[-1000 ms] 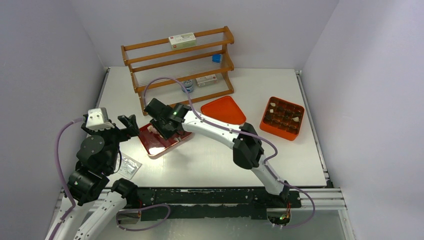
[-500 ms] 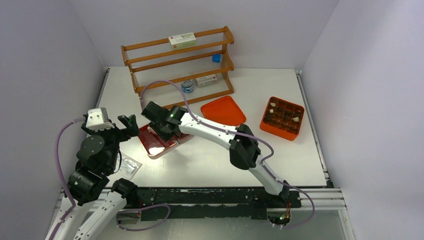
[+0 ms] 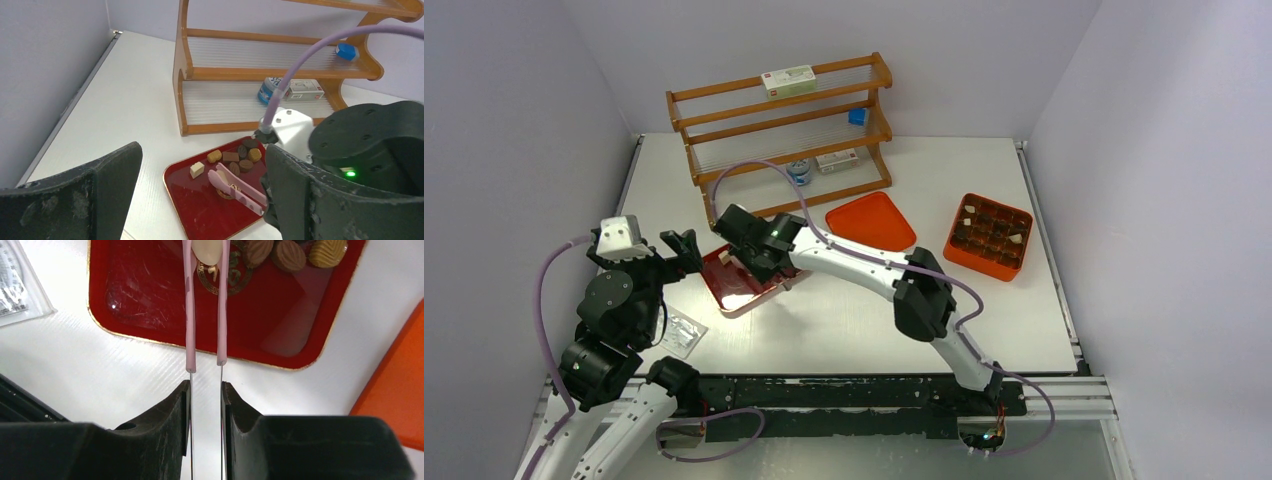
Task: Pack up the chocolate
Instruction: Pick up the fake chocolate from the plate, then place the fake chocolate in the packing bottle.
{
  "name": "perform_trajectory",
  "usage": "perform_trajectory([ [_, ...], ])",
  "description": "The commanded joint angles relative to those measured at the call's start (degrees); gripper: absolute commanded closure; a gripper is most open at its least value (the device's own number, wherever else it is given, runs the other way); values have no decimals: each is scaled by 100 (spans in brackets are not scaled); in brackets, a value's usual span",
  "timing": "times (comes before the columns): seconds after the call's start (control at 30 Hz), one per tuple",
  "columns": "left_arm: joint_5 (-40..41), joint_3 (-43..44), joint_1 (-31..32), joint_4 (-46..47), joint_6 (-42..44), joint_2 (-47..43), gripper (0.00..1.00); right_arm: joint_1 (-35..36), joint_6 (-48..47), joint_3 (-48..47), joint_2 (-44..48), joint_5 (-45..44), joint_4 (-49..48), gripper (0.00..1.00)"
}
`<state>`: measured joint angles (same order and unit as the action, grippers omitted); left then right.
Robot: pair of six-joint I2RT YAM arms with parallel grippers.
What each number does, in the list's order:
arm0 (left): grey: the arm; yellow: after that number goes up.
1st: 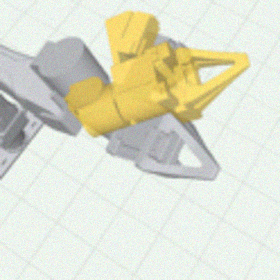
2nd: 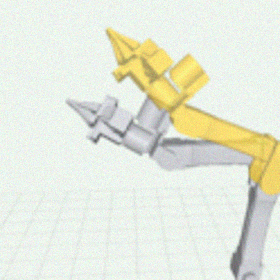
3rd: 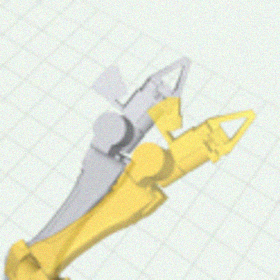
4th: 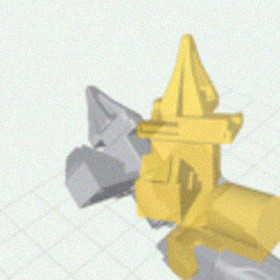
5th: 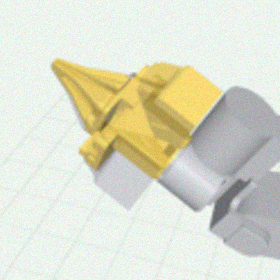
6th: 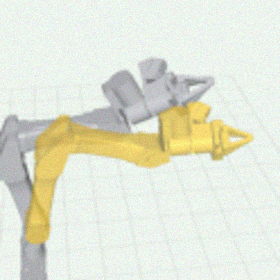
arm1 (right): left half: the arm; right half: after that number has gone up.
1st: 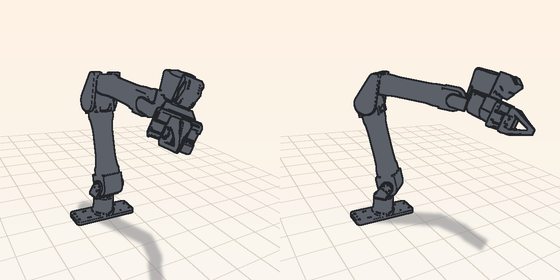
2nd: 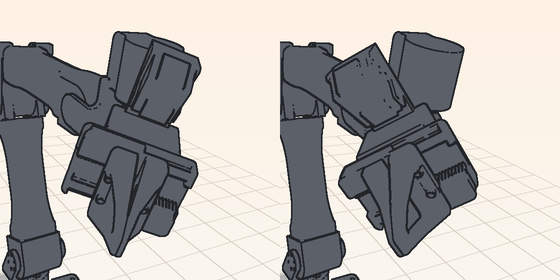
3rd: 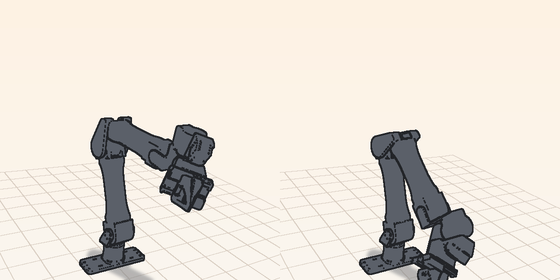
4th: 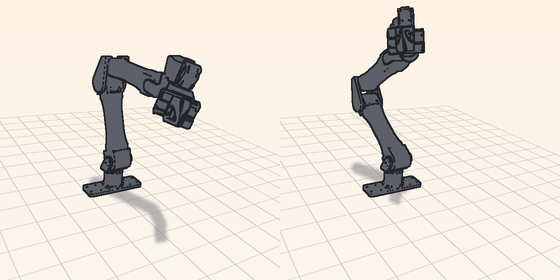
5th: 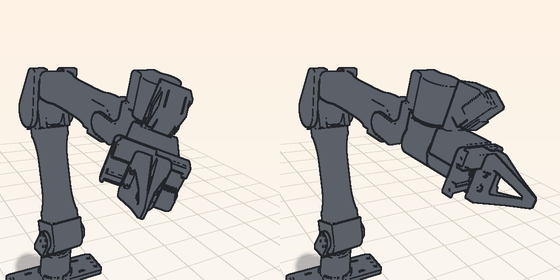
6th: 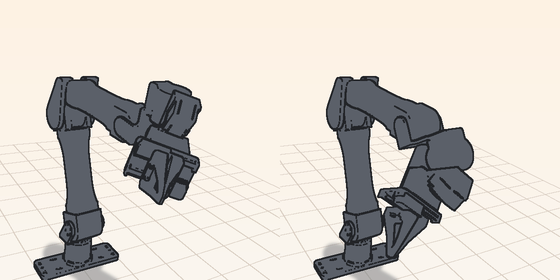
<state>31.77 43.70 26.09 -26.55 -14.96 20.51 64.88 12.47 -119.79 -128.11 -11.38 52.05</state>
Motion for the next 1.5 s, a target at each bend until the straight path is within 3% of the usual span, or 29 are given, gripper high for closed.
perform_trajectory([
  [0.0,-149,42,35,113,124,38,2,29,148,288,679,-178,-126,75],
  [0.47,-684,-157,37,367,312,122,2,-248,458,1282,1992,-991,304,76],
  [0.67,-1059,-277,46,537,387,144,2,-698,769,1771,2625,-1132,626,76],
  [1.13,-1150,-354,157,607,433,100,2,-2809,1247,2967,4126,-1149,950,77],
  [1.47,-1203,-353,191,608,422,79,2,-4316,1266,3293,4323,-1411,1357,76],
])
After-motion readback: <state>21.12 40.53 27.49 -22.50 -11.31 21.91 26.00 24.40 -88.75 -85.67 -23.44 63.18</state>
